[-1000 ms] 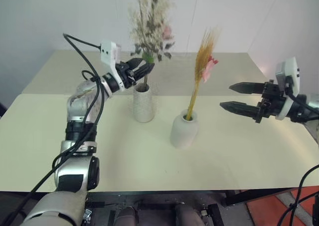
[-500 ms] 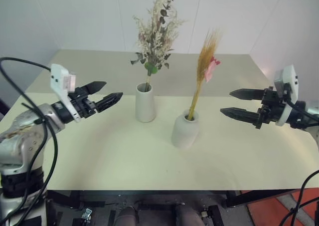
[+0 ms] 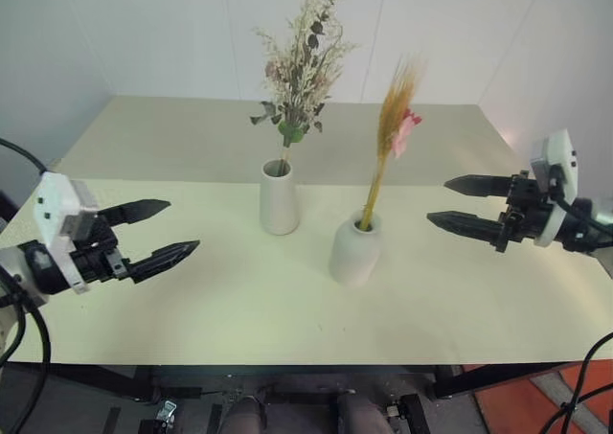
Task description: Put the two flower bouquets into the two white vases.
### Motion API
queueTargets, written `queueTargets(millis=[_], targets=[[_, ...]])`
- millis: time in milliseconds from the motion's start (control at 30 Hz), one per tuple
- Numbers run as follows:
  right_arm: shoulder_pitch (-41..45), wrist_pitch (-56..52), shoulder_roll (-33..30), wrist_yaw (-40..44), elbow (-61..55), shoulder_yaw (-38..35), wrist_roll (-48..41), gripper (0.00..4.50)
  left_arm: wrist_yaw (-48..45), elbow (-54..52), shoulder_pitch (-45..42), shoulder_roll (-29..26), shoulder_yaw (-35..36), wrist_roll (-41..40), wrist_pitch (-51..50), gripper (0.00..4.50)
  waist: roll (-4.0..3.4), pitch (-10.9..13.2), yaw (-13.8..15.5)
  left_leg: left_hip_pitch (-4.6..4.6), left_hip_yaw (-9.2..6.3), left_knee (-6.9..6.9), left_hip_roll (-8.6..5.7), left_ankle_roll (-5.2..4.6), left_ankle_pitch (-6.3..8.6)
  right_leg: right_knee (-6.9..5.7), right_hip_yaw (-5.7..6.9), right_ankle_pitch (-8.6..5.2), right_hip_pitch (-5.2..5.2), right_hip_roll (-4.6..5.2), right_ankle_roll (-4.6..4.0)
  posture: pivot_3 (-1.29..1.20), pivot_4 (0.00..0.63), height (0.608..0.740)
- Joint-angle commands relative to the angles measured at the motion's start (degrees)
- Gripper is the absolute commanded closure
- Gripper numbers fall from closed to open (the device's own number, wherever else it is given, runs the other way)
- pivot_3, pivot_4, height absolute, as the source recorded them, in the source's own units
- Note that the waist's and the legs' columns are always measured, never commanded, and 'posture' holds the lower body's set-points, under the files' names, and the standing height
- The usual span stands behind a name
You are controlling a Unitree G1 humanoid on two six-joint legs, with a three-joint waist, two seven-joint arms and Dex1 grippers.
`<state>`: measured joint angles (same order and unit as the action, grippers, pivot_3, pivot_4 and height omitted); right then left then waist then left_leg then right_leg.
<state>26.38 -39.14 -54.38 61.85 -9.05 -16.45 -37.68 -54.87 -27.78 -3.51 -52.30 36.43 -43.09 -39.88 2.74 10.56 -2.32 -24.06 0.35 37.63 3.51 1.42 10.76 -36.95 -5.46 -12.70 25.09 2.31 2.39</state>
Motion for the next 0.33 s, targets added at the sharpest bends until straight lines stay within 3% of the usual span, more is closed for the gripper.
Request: queueTargets(millis=[33,333], targets=[[-0.67,0.48,-0.28,-0.09,-1.68,-2.58,-1.69,0.00,0.65,-2.07,-0.04,-0.95,2.01,-1.75,0.72,0.06,0.00,0.00,-0.08,0.00,0.00,0.00,0.00,0.00,0.00,0.00,0.00,0.00,0.00,0.00,0.00,0.00,0.150,0.740],[-1.04,0.98,-0.92,0.54,-1.24,-2.21,-2.28,0.00,2.76,-4.50,1.79,-1.06,4.07,-5.23,-0.79,0.06,0.00,0.00,-0.21,0.02,0.04,-0.01,0.05,0.00,0.00,-0.01,0.00,0.01,0.01,-0.01,0.02,0.00,0.150,0.740]])
